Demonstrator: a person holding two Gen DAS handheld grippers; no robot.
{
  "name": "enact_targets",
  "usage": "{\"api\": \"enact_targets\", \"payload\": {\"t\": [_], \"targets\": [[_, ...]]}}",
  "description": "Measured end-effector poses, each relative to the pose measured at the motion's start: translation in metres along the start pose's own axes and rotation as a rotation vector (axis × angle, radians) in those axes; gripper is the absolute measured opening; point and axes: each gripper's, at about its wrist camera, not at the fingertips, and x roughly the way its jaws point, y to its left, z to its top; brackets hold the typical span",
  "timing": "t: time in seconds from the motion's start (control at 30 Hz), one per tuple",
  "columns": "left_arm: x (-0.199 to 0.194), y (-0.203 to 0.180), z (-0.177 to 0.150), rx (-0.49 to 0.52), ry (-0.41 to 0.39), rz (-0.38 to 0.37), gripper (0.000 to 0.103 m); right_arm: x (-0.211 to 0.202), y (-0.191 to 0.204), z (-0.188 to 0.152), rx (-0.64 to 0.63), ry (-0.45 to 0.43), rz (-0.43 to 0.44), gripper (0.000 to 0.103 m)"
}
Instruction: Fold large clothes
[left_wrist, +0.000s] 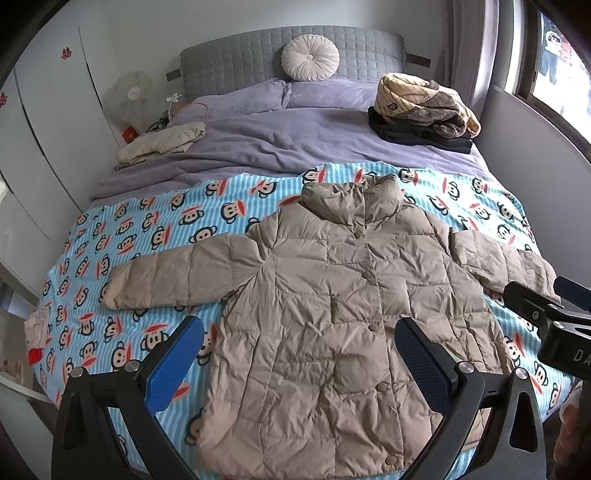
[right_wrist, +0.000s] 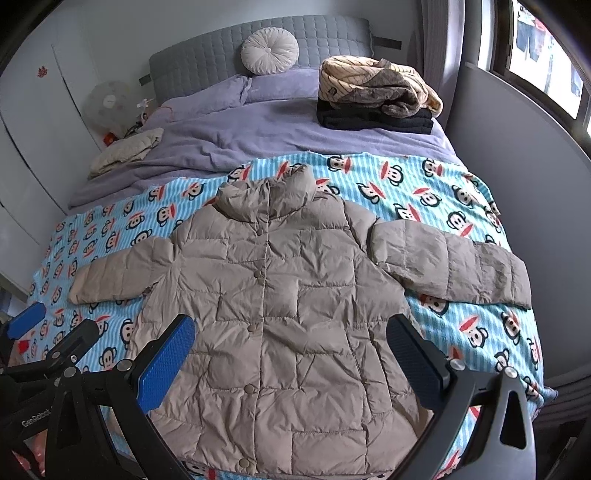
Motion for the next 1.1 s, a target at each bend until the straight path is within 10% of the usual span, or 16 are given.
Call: {"api": "enact_targets", "payload": {"t": [1.1], "targets": [[0.0044,0.0074,-0.0064,-0.008,0.012,-0.014,0.103,0.0061,-0.0010,-0.0006,-0.004,0.033,0.005,0.103]]}}
